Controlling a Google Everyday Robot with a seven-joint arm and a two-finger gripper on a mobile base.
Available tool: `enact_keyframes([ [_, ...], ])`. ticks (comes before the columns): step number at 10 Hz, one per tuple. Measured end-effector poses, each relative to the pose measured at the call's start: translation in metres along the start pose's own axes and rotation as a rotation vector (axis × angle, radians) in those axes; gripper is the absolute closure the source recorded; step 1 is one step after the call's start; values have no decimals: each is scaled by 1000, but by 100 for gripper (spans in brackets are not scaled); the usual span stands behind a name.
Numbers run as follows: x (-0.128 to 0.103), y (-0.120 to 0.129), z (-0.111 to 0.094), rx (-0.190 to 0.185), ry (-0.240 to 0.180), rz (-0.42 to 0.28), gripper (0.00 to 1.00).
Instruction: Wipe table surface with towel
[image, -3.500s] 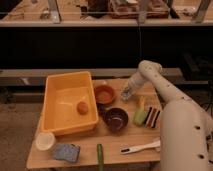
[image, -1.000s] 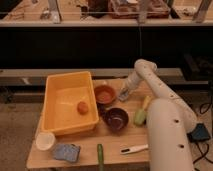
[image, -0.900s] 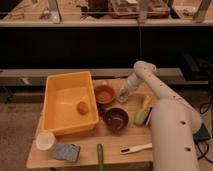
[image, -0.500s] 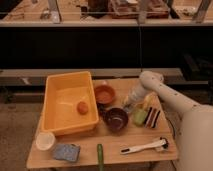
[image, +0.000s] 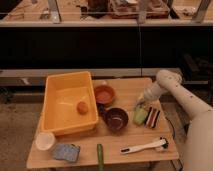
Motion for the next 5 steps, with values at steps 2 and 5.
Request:
enact_keyframes([
  [2,40,-15,2,-2,15,17,96],
  [5,68,-55,29,-22,-9,1,96],
])
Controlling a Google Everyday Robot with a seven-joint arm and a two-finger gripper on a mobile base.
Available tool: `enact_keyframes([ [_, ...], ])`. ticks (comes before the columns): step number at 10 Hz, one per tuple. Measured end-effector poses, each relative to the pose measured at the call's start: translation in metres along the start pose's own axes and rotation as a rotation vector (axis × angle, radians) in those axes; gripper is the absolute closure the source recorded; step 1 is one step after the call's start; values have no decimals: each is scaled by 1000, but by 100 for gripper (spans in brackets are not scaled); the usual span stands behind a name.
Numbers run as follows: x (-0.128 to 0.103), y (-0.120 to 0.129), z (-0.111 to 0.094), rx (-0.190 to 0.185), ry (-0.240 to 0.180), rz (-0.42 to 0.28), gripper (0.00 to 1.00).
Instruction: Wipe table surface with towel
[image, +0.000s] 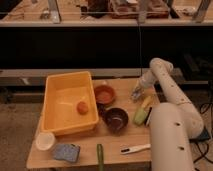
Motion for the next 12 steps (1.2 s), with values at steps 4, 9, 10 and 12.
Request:
enact_keyframes([
  [4,-15,-40,37,-6,-51,-47,96],
  [9,-114,-17,32,15,-116,-156,96],
  [10,-110,-1,22,13,-96,-135,96],
  [12,-92,24,2,8,-51,-98,96],
])
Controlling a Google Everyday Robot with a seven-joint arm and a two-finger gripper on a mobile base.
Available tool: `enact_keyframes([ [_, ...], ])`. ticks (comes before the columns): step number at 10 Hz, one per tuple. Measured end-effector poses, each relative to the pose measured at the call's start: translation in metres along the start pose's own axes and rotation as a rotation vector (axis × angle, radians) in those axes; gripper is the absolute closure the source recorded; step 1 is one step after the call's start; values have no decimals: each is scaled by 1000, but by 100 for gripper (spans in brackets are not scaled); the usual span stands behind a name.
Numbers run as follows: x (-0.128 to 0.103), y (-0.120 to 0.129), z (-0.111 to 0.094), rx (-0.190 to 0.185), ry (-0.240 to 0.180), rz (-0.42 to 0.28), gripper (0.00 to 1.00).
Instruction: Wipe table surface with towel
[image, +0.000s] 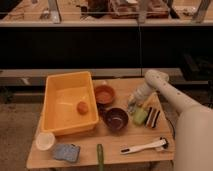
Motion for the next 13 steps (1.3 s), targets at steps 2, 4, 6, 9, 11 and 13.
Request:
enact_keyframes([
  [2,25,23,-21,-16,49,46,96],
  [4,55,21,-22,-24,66,66,96],
  [6,67,11,-13,-33,62,69,96],
  [9,73,-36,18,-40,35,50,96],
  [11,65,-59,36,-40,10,17,96],
  [13,57,-66,41,-41,-10,-1,96],
])
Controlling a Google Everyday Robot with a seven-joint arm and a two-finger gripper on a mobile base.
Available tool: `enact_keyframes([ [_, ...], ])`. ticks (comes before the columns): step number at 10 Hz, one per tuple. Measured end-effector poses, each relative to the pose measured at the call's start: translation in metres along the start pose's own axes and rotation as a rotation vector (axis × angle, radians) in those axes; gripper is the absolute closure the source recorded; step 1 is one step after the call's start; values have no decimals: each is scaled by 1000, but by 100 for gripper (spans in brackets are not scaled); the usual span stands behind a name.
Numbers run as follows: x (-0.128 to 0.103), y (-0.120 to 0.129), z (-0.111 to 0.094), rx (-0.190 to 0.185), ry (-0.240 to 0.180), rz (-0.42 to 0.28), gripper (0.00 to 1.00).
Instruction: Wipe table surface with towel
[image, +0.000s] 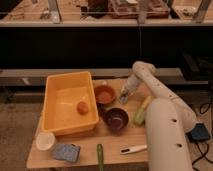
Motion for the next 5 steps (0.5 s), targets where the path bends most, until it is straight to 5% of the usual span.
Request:
enact_keyframes([
  [5,-3,1,0,-2,-4,-5,96],
])
